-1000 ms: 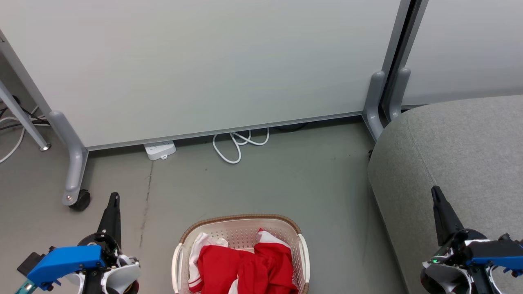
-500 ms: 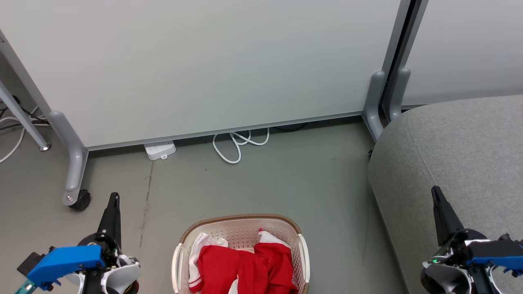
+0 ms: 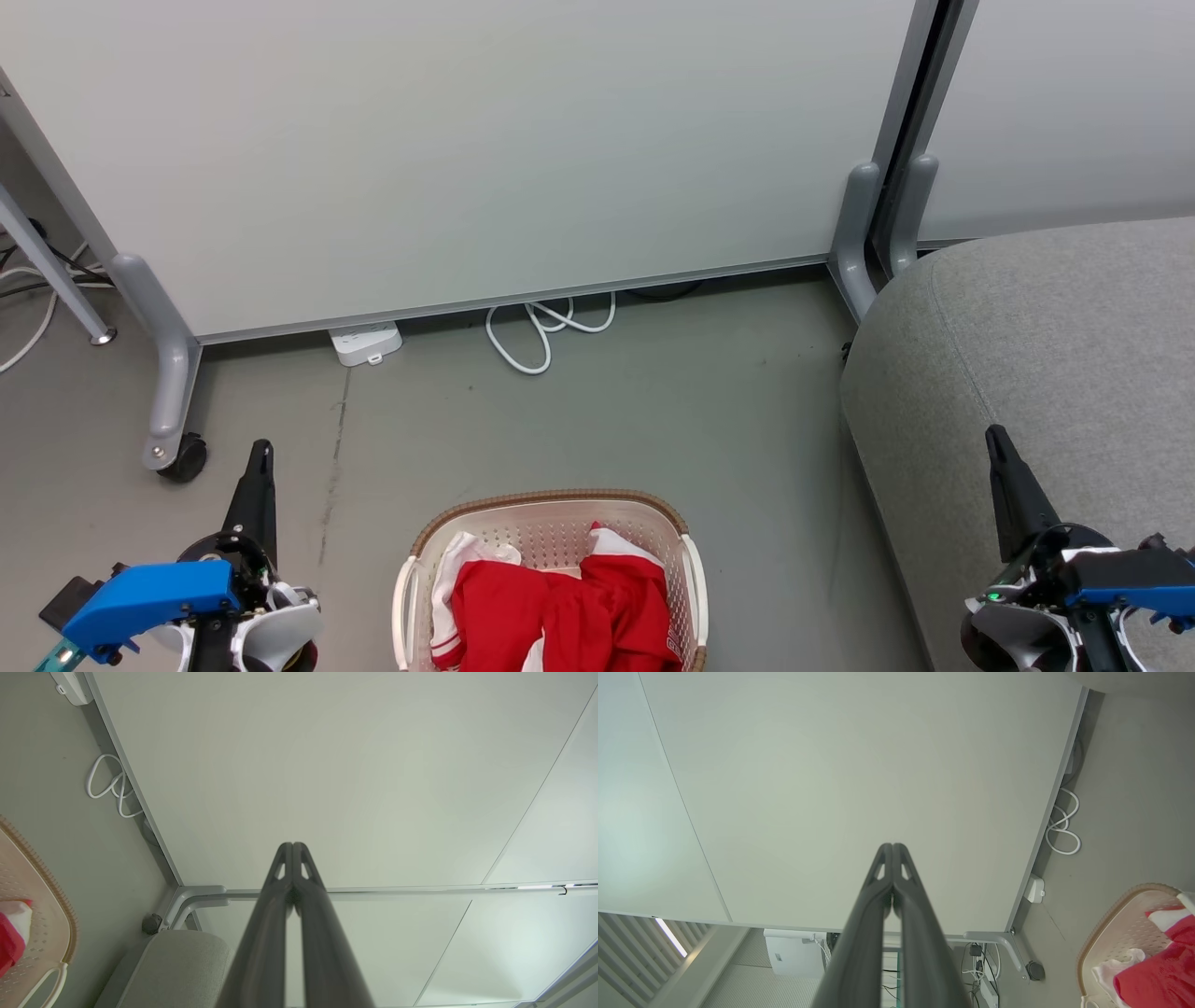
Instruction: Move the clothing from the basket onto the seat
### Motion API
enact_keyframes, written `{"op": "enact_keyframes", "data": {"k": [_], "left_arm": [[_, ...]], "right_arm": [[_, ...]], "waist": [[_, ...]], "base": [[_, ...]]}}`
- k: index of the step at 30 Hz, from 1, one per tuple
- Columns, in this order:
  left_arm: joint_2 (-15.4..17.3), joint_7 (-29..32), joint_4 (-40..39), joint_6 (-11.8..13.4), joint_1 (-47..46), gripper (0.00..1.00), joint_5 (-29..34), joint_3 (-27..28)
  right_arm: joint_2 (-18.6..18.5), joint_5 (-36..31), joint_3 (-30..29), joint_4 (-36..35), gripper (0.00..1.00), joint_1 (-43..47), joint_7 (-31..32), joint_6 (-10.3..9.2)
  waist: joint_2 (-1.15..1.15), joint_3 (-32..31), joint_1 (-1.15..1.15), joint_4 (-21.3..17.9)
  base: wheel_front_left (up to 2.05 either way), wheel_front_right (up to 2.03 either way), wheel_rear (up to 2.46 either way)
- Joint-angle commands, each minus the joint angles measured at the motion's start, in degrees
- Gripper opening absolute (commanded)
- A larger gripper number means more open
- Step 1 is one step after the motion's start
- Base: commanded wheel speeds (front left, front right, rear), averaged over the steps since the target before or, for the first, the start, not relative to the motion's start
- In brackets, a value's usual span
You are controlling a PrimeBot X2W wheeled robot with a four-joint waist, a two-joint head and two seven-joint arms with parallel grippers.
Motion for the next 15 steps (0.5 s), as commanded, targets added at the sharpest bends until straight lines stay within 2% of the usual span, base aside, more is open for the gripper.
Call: {"op": "enact_keyframes", "data": {"k": [1, 15], "left_arm": [[-0.1, 0.1, -0.2, -0.2, -0.7, 0.00, 0.3, 0.1], [-0.1, 0.1, -0.2, -0.2, -0.7, 0.00, 0.3, 0.1]], "right_arm": [[0.1, 0.1, 0.0, -0.1, 0.00, -0.7, 0.2, 0.02], [0.1, 0.1, 0.0, -0.1, 0.00, -0.7, 0.2, 0.03]], "waist": [[0.00, 0.0, 0.00, 0.0], [0.00, 0.0, 0.00, 0.0]], "base": [[0.00, 0.00, 0.00], [0.00, 0.00, 0.00]]}}
